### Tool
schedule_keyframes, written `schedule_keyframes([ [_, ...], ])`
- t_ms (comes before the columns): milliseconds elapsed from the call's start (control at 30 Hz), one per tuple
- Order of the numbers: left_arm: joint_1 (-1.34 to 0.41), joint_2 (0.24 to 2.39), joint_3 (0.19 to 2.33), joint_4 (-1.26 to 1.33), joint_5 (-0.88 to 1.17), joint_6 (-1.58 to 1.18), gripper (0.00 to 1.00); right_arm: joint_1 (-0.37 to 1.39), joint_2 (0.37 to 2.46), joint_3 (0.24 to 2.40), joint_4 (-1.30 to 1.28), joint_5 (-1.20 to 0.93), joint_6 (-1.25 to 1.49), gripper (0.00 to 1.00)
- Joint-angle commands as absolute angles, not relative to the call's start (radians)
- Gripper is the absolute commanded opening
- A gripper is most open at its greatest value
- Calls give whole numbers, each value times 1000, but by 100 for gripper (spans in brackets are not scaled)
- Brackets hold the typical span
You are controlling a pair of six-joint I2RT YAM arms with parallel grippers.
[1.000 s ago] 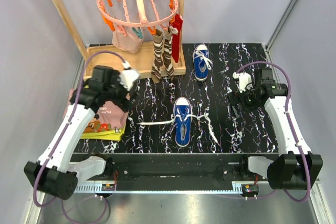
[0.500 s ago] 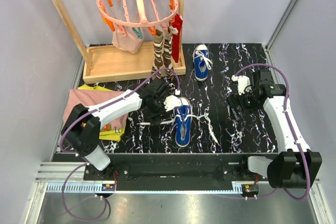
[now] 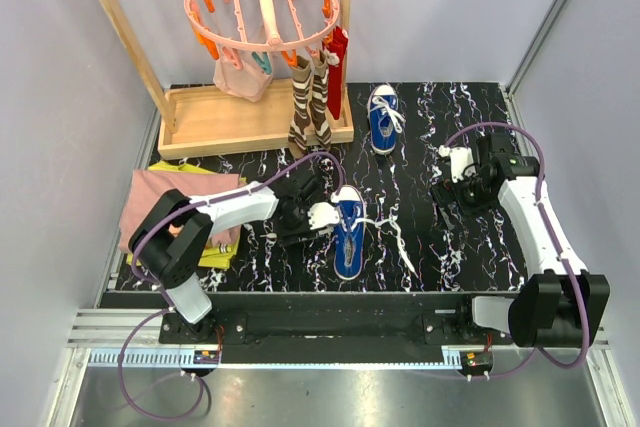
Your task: Tie the shoes
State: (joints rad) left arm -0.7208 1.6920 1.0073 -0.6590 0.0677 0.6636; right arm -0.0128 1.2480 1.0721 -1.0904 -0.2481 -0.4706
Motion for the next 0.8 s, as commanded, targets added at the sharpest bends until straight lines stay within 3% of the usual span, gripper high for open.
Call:
schedule_keyframes([
  [0,-721,1718,973,-581,43,706,50,-6,1267,1100,-1098,-261,-463,100],
  [67,-722,1721,971,-568,41,704,40,-6,1273,1106,-1098,-256,-457,100],
  [233,-723,1666,983,-583,93,678,0,28,1281,1121,-1100,-258,-446,100],
  [433,-718,1499,1072,-664,218,559,0,188,1307,1100,-1095,-198,-430,99],
  [767,-719,1401,1043,-638,339,431,0,419,1443,1022,-1016,-110,-428,83],
])
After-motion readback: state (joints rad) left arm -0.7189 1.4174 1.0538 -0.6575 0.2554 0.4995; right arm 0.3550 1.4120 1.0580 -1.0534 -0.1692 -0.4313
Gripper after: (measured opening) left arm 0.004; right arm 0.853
